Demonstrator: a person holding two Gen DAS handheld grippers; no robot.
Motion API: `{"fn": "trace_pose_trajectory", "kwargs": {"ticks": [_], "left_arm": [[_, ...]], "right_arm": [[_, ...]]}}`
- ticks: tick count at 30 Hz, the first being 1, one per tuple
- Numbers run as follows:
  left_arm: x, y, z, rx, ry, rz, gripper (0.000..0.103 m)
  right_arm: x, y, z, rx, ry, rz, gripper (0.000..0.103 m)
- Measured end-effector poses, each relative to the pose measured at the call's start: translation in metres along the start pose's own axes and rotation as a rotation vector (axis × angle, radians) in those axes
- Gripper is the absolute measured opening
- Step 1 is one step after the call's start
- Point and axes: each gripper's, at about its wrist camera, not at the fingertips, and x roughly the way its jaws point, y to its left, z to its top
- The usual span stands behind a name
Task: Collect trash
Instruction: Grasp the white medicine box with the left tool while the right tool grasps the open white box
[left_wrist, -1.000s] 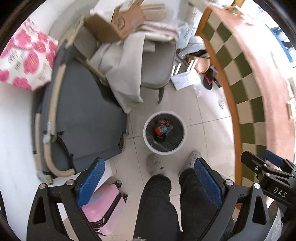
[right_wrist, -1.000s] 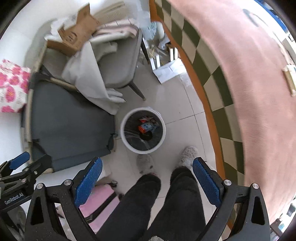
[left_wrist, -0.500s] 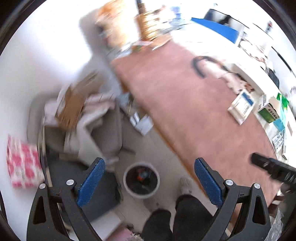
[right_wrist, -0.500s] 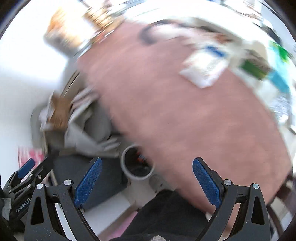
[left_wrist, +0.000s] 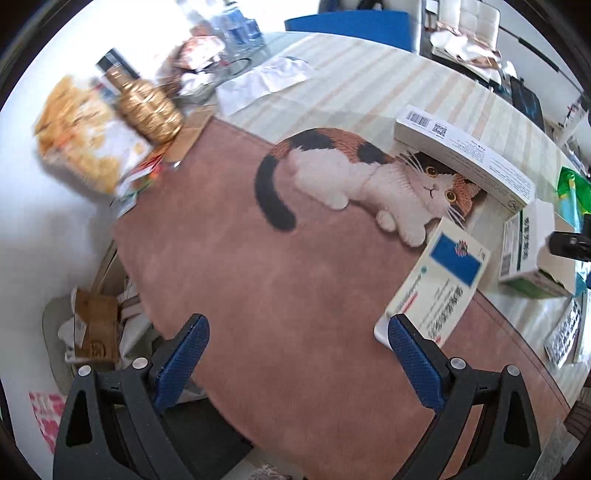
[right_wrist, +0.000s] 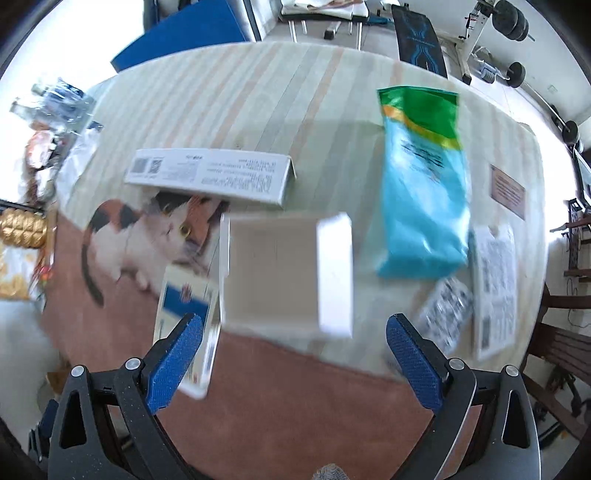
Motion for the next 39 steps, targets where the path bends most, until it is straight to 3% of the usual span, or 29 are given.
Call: {"fn": "trace_pose_trajectory", "kwargs": {"ticks": [4,6,8,15,20,23,28,31,39], "left_arm": [[0.013,-0.013,0.017,0.058,0.019,-0.074,0.099],[0.02,-0.025,0.023,0.112,0.031,-0.121,0.099],[0.027,-0.04,0.027,0.174,0.05,-0.152,0.099],[0.062,-0.109,0.038,0.401,0.157,-0.259,0.099],[0.08,-0.144,0.037,0.498,0.226,-0.287,0.099],[0.088,-0.154,0.036,0.508,0.25,-0.288,0.098],[0.084,-0.149,0.037,0.475,0.212,-0.294,0.075],[0.083,-0.141,0.037,0.434,0.219,-0.32,0.074],[0.065,-0.109,0.03,0.303,0.157,-0.296,0.073]], "right_arm": [[0.037,0.008,0.013,-0.021,0.069,-0.084,0.101],[0.047,0.003,0.014,-0.007,0.083,-0.065,0.098],[0.045,-0.006,0.011,0.002,0.073,-0.055,0.087],[0.024,-0.058,-0.011,-0.002,0.058,-0.058,0.087],[0.024,-0.077,-0.015,0.015,0.064,-0.075,0.087],[0.031,-0.074,-0.015,0.015,0.074,-0.08,0.087],[0.039,-0.072,-0.017,0.002,0.075,-0.086,0.087],[0.045,-0.058,-0.014,-0.002,0.078,-0.084,0.087],[0.045,-0.041,-0.013,-0.014,0.074,-0.077,0.087]]}}
